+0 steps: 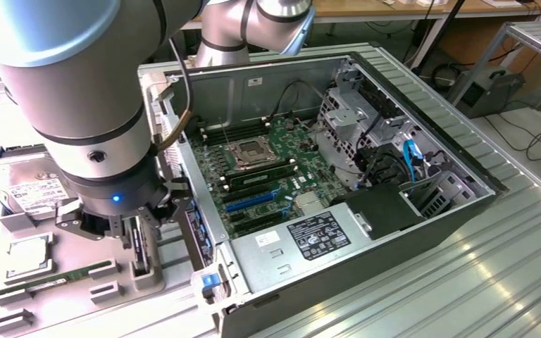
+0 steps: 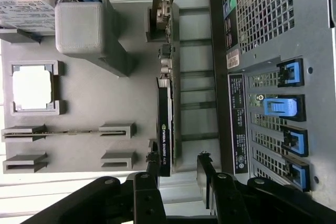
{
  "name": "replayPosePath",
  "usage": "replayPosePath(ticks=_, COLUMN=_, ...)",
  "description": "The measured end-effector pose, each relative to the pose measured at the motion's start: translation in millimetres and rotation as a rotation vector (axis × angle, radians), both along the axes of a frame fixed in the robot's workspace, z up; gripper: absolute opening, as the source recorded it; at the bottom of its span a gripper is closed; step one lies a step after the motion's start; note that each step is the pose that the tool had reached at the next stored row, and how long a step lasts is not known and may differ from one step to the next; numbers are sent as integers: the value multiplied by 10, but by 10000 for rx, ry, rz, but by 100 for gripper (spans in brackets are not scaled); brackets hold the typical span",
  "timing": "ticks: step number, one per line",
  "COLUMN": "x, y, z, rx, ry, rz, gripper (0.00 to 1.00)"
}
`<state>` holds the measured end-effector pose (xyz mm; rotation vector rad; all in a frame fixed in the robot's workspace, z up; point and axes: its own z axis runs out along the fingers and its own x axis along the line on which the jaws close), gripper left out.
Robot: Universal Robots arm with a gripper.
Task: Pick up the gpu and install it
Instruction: 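Pick up the gpu and move the gpu toward the slot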
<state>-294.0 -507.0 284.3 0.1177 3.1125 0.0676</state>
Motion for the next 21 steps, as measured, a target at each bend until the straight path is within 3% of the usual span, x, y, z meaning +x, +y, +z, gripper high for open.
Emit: replayPosePath(ticks=21, x=-35, y=0, z=-82, rx=0, ry=0, rz=0, gripper=42)
